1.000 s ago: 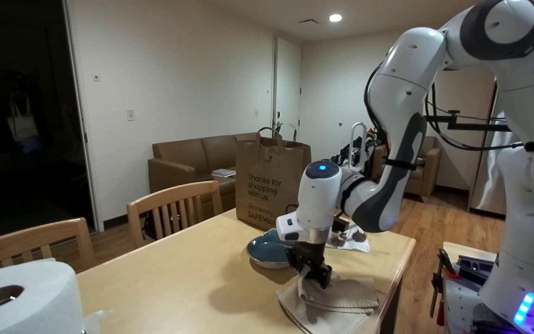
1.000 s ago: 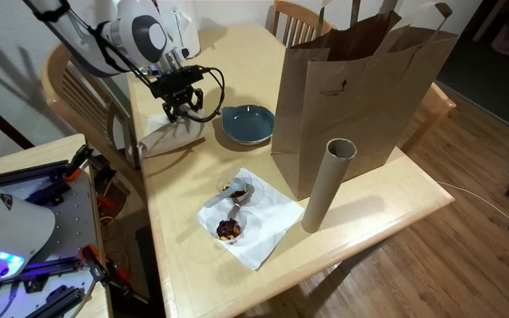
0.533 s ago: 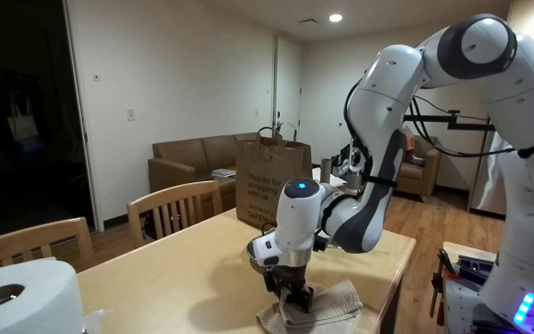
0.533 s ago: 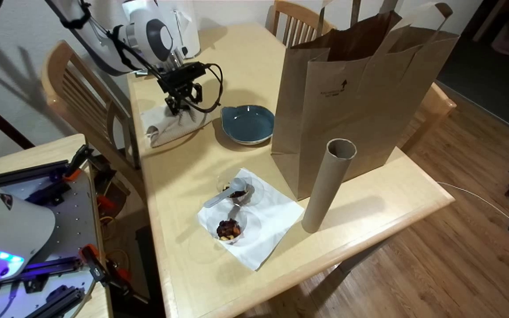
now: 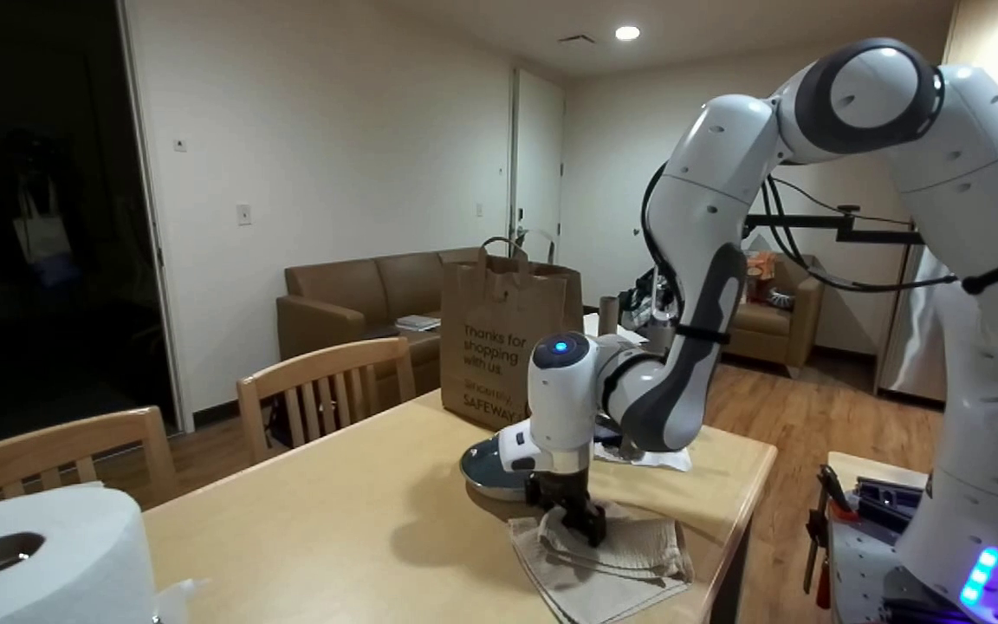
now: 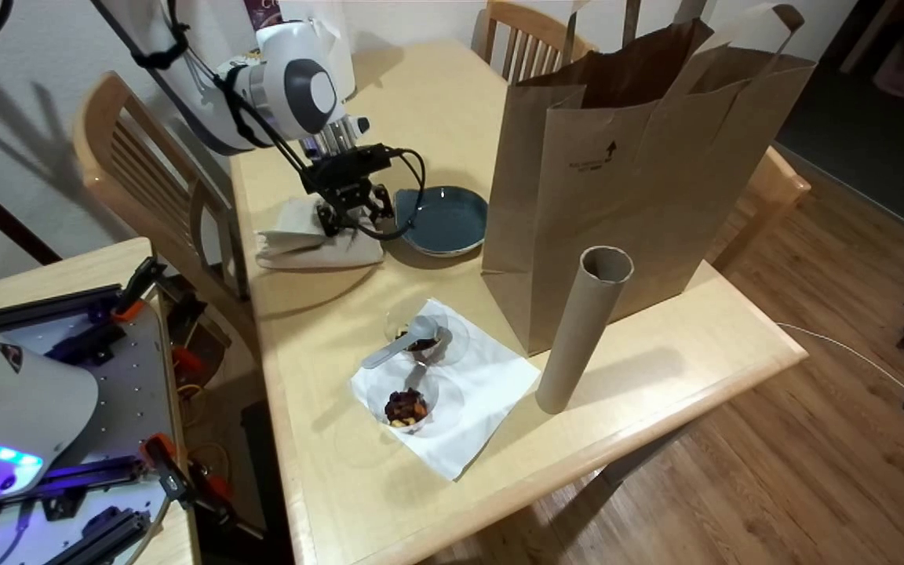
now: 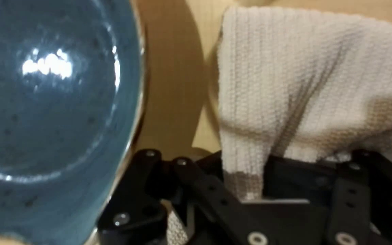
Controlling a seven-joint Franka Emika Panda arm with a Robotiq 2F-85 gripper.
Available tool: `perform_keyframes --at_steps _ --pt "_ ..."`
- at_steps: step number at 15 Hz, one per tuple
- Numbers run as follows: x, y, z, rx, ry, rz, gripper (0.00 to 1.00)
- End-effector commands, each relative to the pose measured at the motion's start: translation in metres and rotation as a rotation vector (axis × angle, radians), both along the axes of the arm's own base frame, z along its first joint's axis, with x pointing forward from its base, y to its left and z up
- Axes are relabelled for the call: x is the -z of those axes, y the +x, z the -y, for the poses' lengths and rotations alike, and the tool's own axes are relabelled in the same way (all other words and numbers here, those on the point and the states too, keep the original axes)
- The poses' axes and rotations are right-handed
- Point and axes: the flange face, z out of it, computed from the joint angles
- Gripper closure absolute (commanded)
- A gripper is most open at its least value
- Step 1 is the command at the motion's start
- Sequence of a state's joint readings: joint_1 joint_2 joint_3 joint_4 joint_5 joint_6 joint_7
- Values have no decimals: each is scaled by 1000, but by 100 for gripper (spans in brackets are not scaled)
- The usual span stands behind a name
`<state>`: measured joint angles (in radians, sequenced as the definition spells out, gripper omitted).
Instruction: Use the towel to wipe the table
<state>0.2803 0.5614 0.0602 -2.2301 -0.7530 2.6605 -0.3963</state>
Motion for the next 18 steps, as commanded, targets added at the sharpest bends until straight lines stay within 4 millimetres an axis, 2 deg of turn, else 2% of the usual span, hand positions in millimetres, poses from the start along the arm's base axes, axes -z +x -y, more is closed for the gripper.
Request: perform_keyframes --at_steps 1,8,12,15,18 --pt "5 -26 51 115 -47 -32 97" --pt "-2 -70 124 328 -72 -62 97" --pt "-7 -85 156 435 -88 -60 97" --pt "0 -88 158 437 -90 -78 97" --pt "6 -82 139 377 -64 -81 97"
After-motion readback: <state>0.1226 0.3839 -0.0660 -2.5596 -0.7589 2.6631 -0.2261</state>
